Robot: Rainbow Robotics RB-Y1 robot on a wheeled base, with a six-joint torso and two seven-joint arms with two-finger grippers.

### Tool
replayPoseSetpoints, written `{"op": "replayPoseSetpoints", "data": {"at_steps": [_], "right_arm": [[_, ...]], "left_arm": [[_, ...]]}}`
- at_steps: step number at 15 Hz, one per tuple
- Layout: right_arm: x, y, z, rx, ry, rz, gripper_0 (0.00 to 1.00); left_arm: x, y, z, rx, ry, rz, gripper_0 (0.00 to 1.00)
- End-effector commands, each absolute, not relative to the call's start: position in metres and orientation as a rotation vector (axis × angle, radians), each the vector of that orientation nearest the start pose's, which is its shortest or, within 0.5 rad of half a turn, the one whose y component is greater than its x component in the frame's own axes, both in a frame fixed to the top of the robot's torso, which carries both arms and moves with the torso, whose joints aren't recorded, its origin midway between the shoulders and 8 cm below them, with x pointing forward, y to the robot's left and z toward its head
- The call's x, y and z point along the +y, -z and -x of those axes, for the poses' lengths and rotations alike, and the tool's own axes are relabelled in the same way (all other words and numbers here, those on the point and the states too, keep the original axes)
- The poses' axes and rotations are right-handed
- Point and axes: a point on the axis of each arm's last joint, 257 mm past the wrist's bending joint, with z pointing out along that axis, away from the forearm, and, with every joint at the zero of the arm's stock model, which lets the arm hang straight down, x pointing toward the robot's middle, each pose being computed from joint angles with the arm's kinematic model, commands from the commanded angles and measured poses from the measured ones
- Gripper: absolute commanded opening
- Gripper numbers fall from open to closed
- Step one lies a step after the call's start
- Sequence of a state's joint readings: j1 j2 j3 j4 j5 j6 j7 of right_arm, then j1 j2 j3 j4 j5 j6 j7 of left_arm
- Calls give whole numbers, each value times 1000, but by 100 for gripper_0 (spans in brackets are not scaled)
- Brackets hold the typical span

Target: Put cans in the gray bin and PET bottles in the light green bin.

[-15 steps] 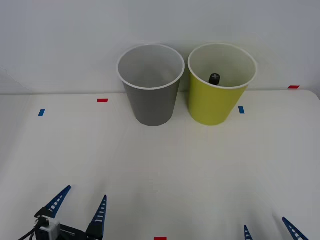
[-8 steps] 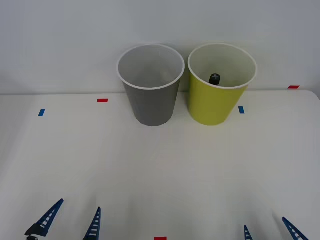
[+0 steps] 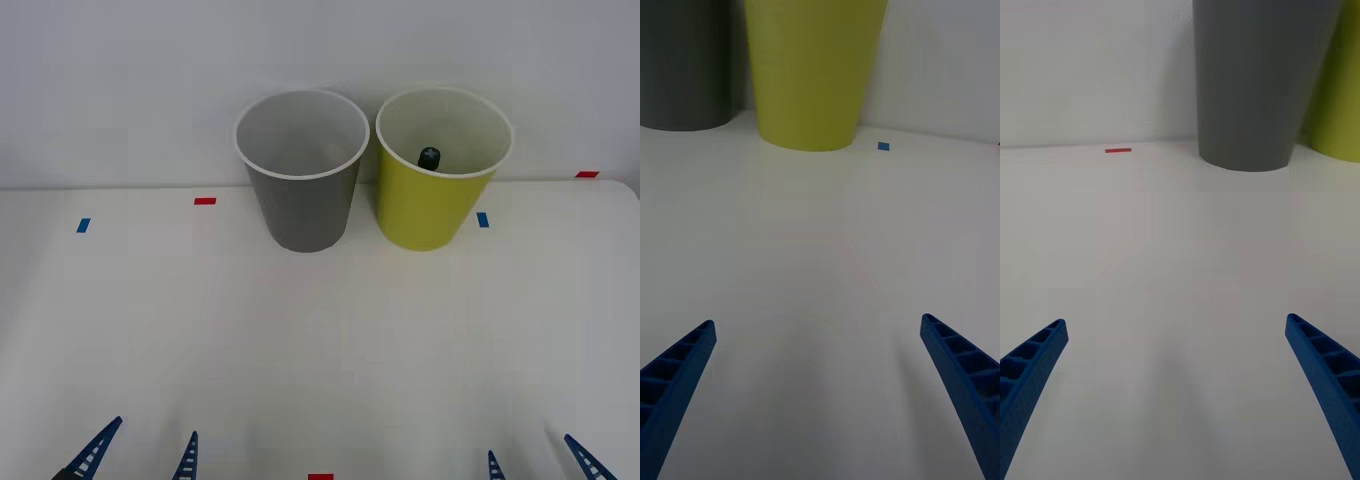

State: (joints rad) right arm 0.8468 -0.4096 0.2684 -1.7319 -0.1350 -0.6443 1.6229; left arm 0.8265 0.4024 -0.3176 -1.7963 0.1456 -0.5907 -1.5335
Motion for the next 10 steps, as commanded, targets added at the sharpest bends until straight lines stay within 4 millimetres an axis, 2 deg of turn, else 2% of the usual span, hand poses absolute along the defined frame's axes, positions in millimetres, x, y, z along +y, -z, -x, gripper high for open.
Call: {"op": "replayPoseSetpoints", "data": {"at_steps": [1,10], "right_arm": [[-264,329,-236,1653,6,214,95],[-264,329,-236,1653,6,214,94]], "left_arm": [[234,317,-248,1650,123,-130,100],[234,317,-248,1648,124,-130,100]]}}
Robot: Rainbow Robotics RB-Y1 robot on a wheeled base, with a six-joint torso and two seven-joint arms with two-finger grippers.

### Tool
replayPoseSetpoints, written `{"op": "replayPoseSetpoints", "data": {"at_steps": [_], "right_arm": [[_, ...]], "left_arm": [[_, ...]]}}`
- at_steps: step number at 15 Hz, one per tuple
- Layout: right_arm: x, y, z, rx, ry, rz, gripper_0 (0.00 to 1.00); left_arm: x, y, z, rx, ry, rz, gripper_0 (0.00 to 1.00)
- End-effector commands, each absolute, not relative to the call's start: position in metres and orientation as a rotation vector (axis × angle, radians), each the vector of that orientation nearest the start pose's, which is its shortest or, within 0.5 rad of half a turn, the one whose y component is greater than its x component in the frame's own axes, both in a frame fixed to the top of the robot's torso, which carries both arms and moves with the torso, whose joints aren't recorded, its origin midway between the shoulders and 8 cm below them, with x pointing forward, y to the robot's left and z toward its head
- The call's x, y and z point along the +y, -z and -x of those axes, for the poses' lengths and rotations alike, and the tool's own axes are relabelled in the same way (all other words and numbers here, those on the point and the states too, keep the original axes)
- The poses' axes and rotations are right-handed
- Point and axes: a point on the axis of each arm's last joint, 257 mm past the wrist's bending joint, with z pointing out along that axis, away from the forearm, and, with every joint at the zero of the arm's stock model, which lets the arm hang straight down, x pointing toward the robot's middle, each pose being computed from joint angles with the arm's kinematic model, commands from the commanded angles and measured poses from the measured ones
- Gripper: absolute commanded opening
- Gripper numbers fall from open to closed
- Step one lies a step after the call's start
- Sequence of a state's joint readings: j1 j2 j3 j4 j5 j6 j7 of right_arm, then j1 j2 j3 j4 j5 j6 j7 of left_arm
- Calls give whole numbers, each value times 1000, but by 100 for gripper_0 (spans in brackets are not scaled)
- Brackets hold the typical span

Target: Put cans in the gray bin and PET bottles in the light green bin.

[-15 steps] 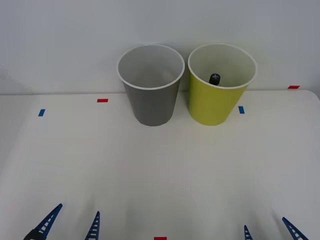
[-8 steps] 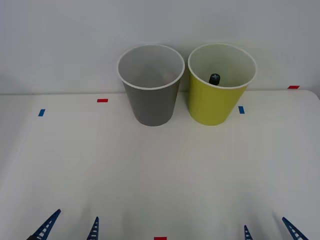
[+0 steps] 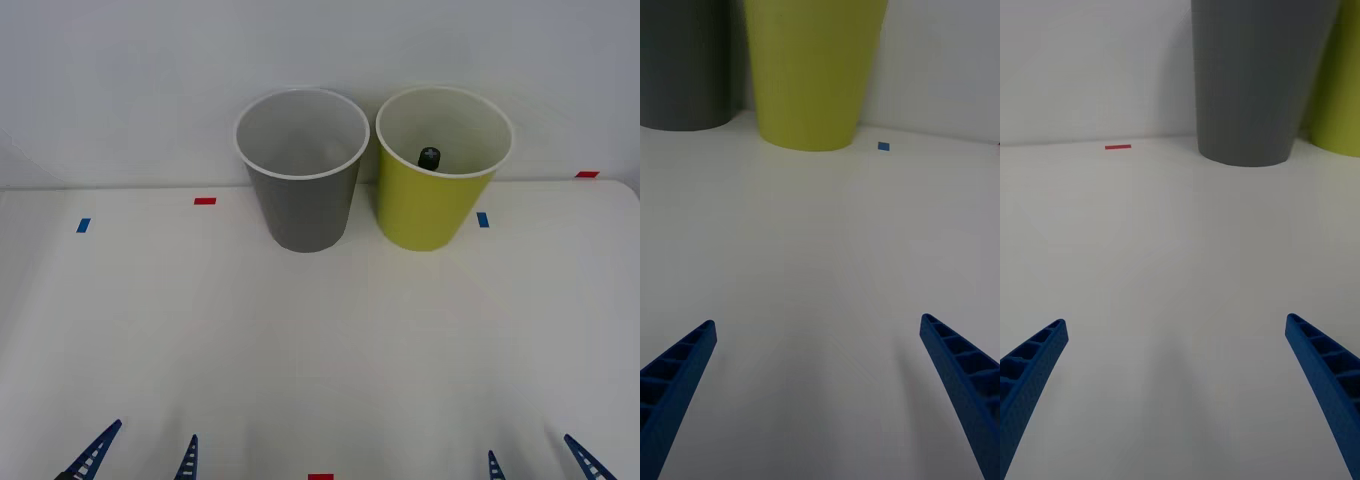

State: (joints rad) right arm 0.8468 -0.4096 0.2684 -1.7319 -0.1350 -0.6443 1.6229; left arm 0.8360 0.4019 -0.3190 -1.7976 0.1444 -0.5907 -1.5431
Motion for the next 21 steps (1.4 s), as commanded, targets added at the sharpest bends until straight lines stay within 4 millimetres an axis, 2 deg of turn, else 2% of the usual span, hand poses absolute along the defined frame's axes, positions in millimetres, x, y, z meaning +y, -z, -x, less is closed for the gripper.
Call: {"op": "replayPoseSetpoints", "data": {"at_steps": [1,21], "right_arm": [[-264,329,-236,1653,6,214,95],[-264,329,-236,1653,6,214,94]], "left_arm": [[234,317,-248,1648,124,-130,100],[234,317,-248,1648,124,-130,100]]}}
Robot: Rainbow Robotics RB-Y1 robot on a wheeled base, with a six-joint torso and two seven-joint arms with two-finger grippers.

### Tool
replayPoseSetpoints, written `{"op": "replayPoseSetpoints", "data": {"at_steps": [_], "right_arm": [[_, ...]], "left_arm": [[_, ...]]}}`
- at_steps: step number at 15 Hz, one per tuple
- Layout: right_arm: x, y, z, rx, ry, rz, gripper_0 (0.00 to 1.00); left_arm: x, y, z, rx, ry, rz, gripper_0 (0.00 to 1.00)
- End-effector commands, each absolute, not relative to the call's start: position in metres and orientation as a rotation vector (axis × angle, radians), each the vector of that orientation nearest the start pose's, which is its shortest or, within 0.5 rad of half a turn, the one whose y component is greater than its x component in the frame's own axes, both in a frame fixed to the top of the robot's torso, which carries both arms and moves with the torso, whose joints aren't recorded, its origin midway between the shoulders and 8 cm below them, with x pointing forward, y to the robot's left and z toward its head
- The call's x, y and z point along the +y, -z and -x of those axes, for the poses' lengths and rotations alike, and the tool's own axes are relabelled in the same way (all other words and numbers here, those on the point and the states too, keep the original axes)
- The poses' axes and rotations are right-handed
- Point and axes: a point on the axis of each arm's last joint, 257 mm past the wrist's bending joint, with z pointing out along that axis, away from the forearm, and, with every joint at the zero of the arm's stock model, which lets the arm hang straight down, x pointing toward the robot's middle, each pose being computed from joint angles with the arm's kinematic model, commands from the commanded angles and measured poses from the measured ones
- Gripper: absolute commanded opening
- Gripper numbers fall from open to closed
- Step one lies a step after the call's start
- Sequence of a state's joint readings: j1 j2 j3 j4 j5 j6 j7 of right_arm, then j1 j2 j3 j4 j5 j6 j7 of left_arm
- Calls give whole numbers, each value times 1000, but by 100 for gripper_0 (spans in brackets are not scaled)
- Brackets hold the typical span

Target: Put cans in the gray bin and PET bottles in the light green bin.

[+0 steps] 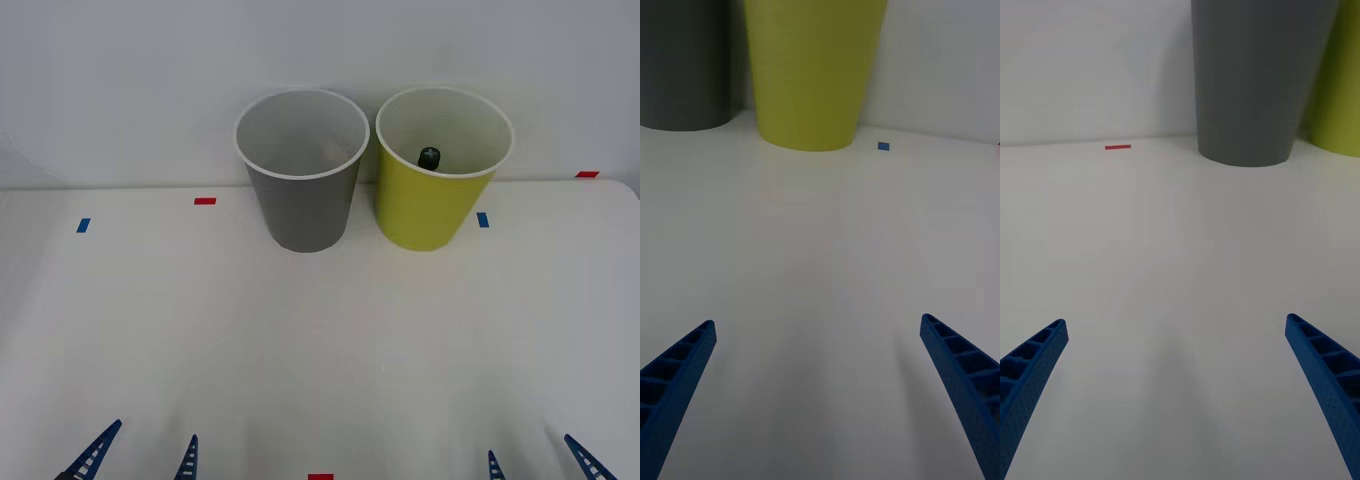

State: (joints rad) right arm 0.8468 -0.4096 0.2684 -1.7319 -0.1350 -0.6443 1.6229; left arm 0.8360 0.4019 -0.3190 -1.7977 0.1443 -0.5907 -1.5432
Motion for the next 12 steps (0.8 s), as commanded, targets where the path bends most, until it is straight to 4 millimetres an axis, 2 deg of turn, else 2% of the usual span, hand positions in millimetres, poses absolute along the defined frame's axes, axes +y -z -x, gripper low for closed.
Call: {"op": "replayPoseSetpoints", "data": {"at_steps": [1,12], "right_arm": [[-264,329,-236,1653,6,214,95],[-264,329,-236,1653,6,214,95]], "left_arm": [[234,317,-248,1648,124,-130,100],[234,317,-248,1648,124,-130,100]]}}
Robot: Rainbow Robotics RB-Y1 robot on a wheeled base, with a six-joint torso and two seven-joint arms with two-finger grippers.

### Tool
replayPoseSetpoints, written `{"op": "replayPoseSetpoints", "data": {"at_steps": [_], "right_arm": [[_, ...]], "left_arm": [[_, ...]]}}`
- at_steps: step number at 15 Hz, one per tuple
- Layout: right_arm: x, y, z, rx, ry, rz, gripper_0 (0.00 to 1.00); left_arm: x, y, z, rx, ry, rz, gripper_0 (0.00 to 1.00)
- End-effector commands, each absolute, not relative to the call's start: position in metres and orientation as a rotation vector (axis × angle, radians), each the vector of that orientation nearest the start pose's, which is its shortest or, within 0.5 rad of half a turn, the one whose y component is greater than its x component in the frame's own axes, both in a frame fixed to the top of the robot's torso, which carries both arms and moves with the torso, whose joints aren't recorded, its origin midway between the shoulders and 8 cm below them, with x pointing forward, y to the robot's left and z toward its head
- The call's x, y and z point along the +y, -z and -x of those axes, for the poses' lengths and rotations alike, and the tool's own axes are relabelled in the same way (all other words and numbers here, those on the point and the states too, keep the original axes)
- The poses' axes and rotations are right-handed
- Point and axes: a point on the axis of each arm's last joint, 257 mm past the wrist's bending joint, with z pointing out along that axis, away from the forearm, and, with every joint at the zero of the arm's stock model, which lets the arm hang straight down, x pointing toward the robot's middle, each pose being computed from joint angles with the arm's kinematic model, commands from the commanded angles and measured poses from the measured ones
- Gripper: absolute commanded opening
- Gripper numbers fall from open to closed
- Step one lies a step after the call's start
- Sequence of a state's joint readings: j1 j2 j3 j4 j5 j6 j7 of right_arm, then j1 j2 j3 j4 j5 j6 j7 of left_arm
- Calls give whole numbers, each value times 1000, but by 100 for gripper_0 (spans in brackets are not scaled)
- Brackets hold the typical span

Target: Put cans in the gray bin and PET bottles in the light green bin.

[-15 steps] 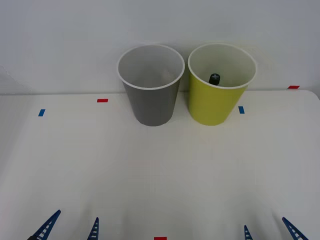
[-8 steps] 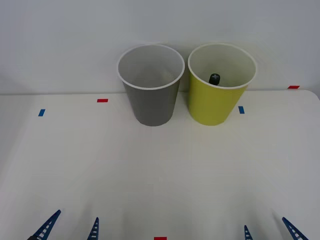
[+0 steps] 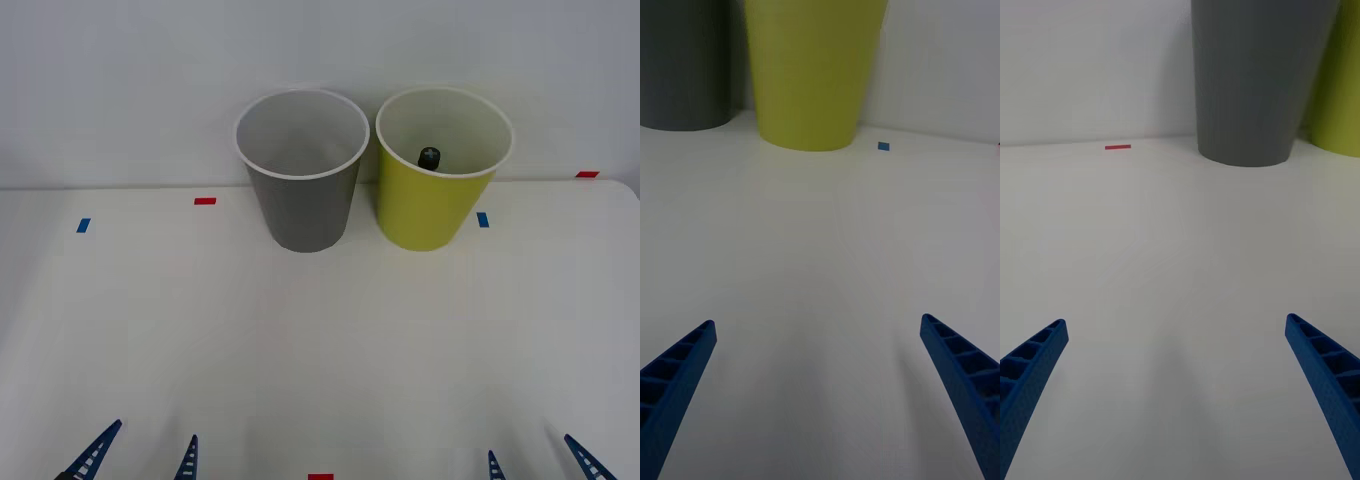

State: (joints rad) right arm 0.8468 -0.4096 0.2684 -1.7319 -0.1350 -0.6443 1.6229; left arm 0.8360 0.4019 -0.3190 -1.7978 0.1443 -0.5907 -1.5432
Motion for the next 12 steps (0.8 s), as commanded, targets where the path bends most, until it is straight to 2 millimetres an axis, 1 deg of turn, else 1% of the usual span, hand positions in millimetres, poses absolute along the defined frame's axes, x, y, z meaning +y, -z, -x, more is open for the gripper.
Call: {"op": "replayPoseSetpoints", "data": {"at_steps": [1,12], "right_arm": [[-264,329,-236,1653,6,214,95],[-264,329,-236,1653,6,214,95]], "left_arm": [[234,317,-248,1648,124,-130,100],[234,317,-248,1648,124,-130,100]]}}
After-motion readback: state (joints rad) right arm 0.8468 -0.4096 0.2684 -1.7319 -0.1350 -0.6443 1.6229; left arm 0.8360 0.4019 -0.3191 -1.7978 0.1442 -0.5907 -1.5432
